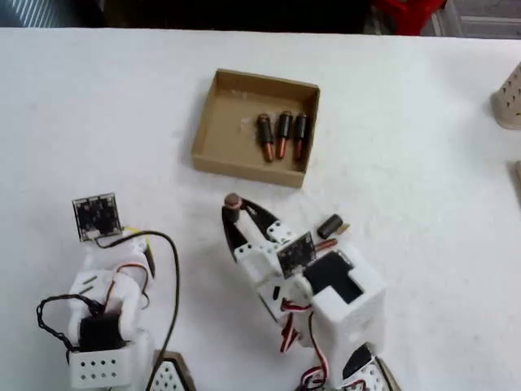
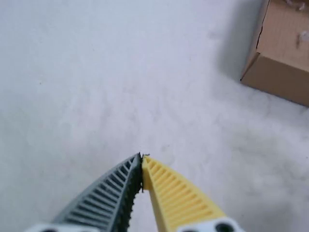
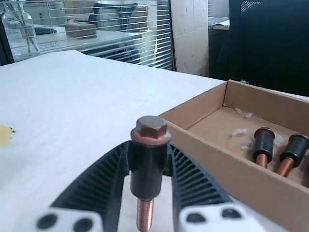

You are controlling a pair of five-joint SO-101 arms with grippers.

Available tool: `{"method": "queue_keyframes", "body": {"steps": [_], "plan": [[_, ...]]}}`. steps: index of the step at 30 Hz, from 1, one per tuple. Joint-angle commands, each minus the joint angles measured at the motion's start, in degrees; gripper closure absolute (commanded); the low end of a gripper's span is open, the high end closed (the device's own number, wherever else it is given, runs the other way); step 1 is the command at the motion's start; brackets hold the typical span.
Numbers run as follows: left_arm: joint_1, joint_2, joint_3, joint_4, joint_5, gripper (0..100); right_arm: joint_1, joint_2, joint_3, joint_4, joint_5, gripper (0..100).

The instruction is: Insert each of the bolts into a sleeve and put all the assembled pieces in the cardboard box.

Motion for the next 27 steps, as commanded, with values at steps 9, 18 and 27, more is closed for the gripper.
{"method": "queue_keyframes", "body": {"steps": [9, 18, 27], "plan": [[-0.5, -0.8, -0.2, 7.3, -17.9, 98, 3.0, -23.1, 2.0, 26.0, -0.3, 98.2], [-0.5, -0.8, -0.2, 9.5, -18.7, 98, 9.5, -50.9, 0.3, 62.3, -0.2, 98.2], [-0.7, -0.8, -0.2, 9.2, -18.8, 97, 12.6, -62.1, -18.7, 107.6, -0.2, 98.1]]}}
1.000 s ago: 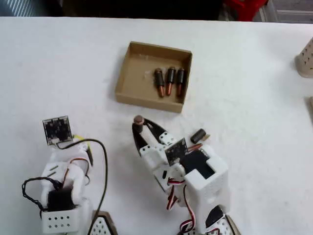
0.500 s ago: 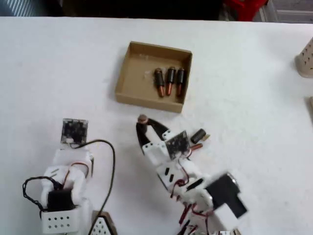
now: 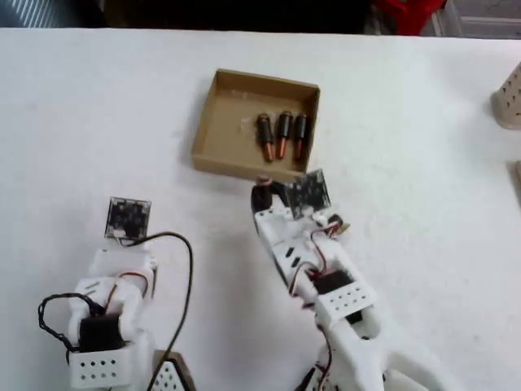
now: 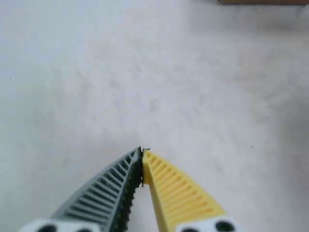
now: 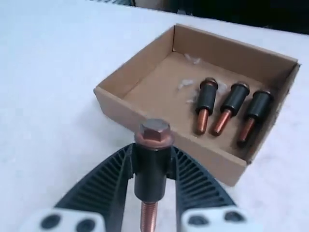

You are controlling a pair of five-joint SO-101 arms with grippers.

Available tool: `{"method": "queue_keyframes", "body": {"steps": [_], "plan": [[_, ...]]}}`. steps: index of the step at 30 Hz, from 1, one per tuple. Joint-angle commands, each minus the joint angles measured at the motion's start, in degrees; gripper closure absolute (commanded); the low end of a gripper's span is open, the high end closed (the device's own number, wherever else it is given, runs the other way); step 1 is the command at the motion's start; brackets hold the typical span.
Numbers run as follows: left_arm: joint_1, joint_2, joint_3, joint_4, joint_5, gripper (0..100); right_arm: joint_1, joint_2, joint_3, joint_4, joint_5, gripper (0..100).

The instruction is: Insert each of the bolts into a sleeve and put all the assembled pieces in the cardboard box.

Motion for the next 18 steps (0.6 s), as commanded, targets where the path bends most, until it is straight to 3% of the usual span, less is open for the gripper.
{"method": "queue_keyframes", "body": {"steps": [1, 9, 18], "plan": [[-0.7, -0.8, -0.2, 0.0, -0.7, 97, 1.7, -1.5, -12.0, 15.8, -0.2, 98.1], [-0.7, -0.8, -0.2, 0.0, -0.7, 97, 5.1, 14.5, -33.2, 31.3, -0.2, 98.1], [-0.8, -0.8, -0.2, 0.3, -0.7, 97, 8.3, 37.1, -67.7, 58.3, -0.2, 98.1]]}}
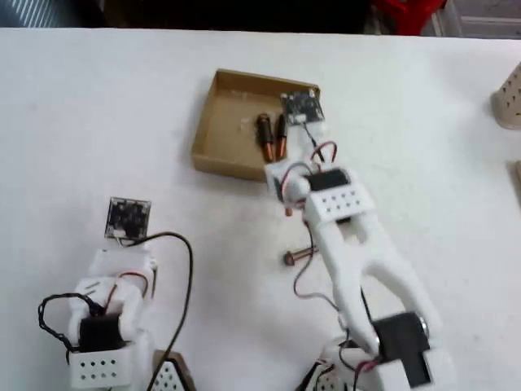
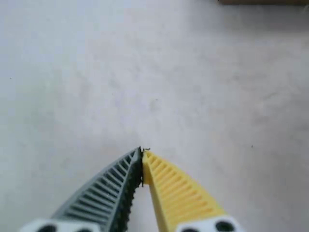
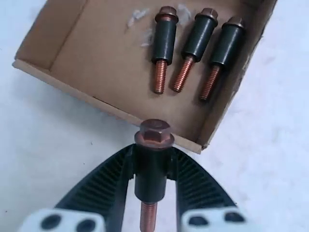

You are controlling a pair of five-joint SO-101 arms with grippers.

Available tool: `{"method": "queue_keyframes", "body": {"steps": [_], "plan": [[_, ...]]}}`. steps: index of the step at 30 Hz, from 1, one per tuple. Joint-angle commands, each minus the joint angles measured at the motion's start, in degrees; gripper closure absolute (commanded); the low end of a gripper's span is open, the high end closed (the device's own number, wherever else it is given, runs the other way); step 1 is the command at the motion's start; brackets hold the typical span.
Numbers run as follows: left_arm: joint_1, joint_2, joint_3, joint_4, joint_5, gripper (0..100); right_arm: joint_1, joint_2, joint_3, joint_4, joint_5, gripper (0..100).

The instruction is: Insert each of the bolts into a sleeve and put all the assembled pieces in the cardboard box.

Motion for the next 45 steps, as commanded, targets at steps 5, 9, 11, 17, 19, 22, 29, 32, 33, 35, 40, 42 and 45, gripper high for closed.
{"method": "queue_keyframes", "body": {"steps": [5, 9, 11, 17, 19, 22, 29, 32, 33, 35, 40, 42, 45], "plan": [[-0.8, -0.8, -0.2, 0.3, -0.7, 97, 1.2, 15.5, -38.3, 25.5, -0.1, 98.1], [-0.8, -0.8, -0.2, 0.3, -0.7, 97, 1.1, 25.7, -55.5, 35.6, -0.1, 98.1], [-0.8, -0.8, -0.2, 0.3, -0.7, 97, 1.2, 30.9, -63.0, 39.0, -0.1, 98.1], [-0.8, -0.8, -0.2, 0.3, -0.7, 97, 1.3, 44.6, -82.1, 43.3, -0.1, 98.1], [-0.8, -0.8, -0.2, 0.3, -0.7, 97, 1.3, 48.7, -87.2, 43.6, -0.1, 98.1], [-0.8, -0.8, -0.2, 0.3, -0.7, 97, 1.3, 54.7, -93.4, 43.6, 0.0, 98.1], [-0.8, -0.8, -0.2, 0.3, -0.7, 97, 1.7, 67.1, -102.7, 42.2, 5.0, 98.1], [-0.8, -0.8, -0.2, 0.3, -0.7, 97, 2.5, 70.5, -106.2, 40.8, 5.1, 98.1], [-0.8, -0.8, -0.2, 0.3, -0.7, 97, 2.9, 71.4, -107.2, 40.7, 5.1, 98.1], [-0.8, -0.8, -0.2, 0.3, -0.7, 97, 3.4, 72.9, -109.1, 40.5, 5.2, 98.1], [-0.8, -0.8, -0.2, 0.3, -0.7, 97, 4.9, 74.5, -111.1, 37.1, 4.8, 98.1], [-0.8, -0.8, -0.2, 0.3, -0.7, 97, 5.0, 74.6, -111.0, 36.3, 4.8, 98.1], [-0.8, -0.8, -0.2, 0.3, -0.7, 97, 4.7, 74.8, -110.8, 36.3, 4.7, 98.1]]}}
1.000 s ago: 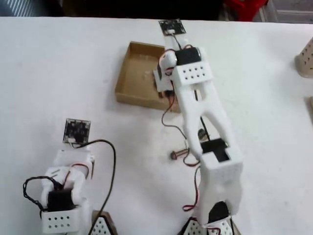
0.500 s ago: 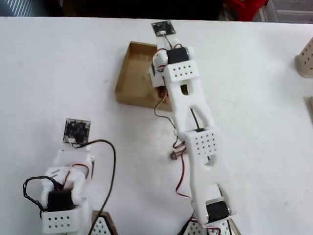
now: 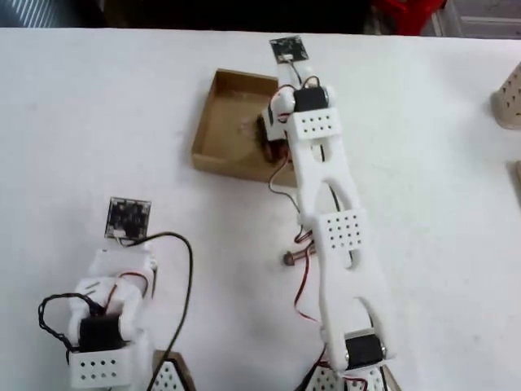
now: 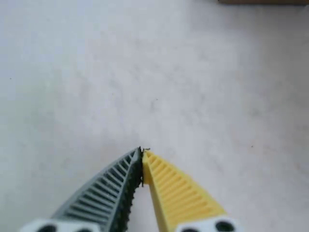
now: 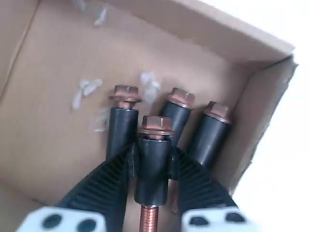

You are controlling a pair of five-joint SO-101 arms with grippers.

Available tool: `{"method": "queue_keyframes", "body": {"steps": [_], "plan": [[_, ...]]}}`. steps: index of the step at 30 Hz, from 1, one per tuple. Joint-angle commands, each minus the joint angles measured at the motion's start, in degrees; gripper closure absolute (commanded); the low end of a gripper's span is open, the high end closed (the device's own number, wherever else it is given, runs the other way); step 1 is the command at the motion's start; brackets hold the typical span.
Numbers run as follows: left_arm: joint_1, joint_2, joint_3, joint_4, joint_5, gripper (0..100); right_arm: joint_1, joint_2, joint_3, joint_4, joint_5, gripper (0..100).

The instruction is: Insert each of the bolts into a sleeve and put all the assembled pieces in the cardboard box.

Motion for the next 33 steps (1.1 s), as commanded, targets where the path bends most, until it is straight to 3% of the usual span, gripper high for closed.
{"method": "queue_keyframes", "body": {"steps": [1, 4, 9, 11, 16, 21, 25, 33], "plan": [[-0.8, -0.8, -0.2, 0.3, -0.7, 97, 0.0, -1.5, -3.1, -1.4, 0.4, 98.0], [-0.8, -0.8, -0.2, 0.3, -0.7, 97, 0.0, -1.5, -3.1, -2.5, 0.4, 96.7], [-0.8, -0.8, -0.2, 0.3, -0.7, 97, 0.0, -1.5, -3.1, -2.4, 0.4, 80.1], [-0.8, -0.8, -0.2, 0.3, -0.7, 97, 0.2, -1.5, -3.3, -1.9, 0.4, 77.9], [-0.8, -0.8, -0.2, 0.3, -0.7, 97, 0.3, -2.6, -4.3, 0.8, 0.6, 88.2], [-0.8, -0.8, -0.2, 0.3, -0.7, 97, 0.2, -5.1, -10.9, 12.0, 0.9, 98.4], [-0.8, -0.8, -0.2, 0.3, -0.7, 97, 1.8, -6.5, -13.8, 16.5, 0.7, 98.1], [-0.8, -0.8, -0.2, 0.3, -0.7, 97, 9.0, -11.6, -2.2, 16.5, 0.6, 98.1]]}}
